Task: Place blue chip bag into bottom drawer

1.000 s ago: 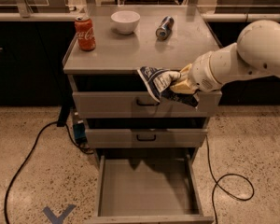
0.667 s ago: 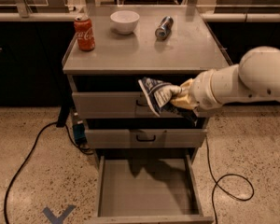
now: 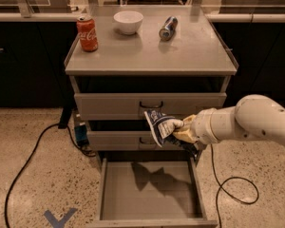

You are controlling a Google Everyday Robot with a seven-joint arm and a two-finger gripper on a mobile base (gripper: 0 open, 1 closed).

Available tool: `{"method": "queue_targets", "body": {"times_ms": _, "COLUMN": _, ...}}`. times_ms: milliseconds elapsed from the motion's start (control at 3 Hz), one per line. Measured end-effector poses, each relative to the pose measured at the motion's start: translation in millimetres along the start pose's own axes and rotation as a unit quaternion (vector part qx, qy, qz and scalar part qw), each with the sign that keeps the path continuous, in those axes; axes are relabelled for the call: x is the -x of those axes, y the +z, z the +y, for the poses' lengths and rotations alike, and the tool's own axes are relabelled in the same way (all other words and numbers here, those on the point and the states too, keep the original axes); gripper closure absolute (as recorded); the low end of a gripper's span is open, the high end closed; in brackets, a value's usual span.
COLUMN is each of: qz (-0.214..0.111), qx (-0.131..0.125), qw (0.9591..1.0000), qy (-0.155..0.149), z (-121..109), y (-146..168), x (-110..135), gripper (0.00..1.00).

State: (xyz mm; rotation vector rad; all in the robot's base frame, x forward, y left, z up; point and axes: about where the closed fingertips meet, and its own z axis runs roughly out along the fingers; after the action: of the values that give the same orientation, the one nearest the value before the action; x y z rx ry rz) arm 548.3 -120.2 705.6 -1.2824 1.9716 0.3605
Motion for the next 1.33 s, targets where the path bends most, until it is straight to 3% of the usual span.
{"method": "queue_targets", "body": {"times_ms": 333, "qz": -0.02, "qx": 0.037, "qw": 0.9981, "qy": 0.046, "z": 12.1, "y": 28.0, "x": -31.9, "gripper": 1.0}}
{"method": "queue_targets", "body": {"times_ms": 1000, "qz": -0.029, "qx": 0.037, "qw": 0.9979, "qy": 0.045, "z": 21.4, "y": 35.7, "x": -40.6, "gripper": 1.0}}
{"method": "queue_targets", "body": {"times_ms": 1333, "qz": -0.05, "qx": 0.048, "qw": 0.9943, "qy": 0.081, "z": 39.1, "y": 55.1, "x": -69.5, "gripper": 1.0}}
